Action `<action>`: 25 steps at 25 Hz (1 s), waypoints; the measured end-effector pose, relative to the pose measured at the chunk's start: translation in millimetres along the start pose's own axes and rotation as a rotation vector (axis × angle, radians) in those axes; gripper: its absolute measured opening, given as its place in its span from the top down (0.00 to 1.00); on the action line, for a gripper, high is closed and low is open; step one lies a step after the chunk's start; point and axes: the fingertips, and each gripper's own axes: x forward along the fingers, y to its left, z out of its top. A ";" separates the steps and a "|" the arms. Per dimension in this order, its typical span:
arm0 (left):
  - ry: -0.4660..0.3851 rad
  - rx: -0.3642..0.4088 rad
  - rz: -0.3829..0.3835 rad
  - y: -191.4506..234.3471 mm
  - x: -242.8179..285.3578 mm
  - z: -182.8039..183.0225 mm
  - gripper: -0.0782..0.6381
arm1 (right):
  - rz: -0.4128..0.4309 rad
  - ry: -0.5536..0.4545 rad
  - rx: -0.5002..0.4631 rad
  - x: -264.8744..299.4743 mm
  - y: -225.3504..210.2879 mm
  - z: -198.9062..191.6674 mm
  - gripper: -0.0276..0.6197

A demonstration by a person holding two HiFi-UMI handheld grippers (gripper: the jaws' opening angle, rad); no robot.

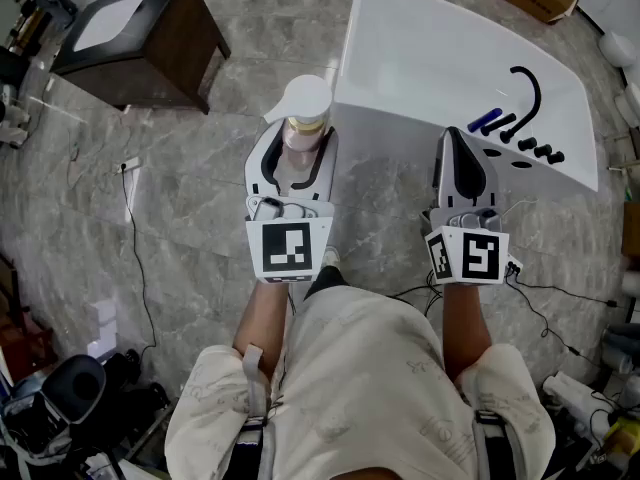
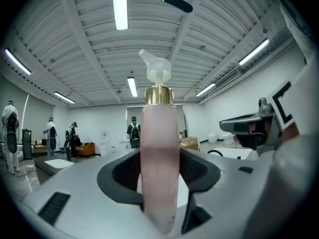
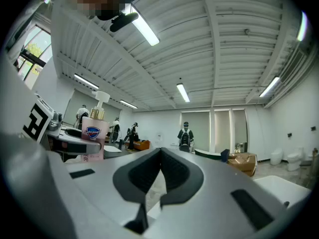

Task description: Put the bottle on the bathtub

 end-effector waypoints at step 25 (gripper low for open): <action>-0.049 0.017 -0.442 -474.8 -58.7 55.4 0.58 | -0.556 0.014 0.094 -432.0 -316.2 -48.8 0.97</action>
